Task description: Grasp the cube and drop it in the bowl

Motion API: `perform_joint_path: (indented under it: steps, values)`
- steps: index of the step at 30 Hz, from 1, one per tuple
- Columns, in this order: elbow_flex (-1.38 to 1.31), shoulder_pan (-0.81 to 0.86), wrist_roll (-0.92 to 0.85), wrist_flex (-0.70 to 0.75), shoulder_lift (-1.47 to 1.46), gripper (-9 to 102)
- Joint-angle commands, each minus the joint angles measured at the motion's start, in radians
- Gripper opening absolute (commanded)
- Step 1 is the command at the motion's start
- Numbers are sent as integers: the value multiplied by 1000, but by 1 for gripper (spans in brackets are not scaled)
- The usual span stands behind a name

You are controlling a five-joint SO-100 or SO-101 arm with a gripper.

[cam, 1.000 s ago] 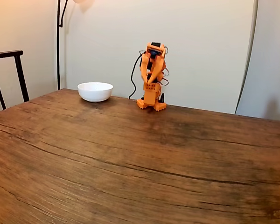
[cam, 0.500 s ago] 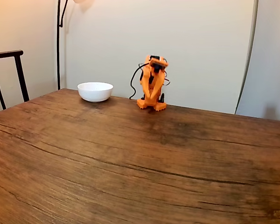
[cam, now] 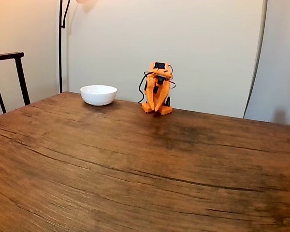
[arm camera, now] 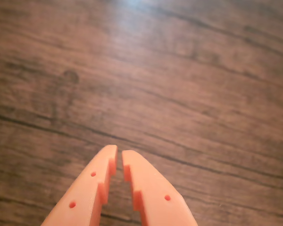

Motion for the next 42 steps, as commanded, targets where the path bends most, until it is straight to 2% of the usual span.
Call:
perform_joint_path:
  steps: [1, 9, 15, 19, 42]
  values:
    - [-3, 2, -18, 52, 6, 0]
    - [-3, 11, -60, 258, 6, 0]
    - [-3, 55, -161, 460, 6, 0]
    - [-3, 51, -193, 543, 6, 0]
    - [-5, 48, -178, 563, 6, 0]
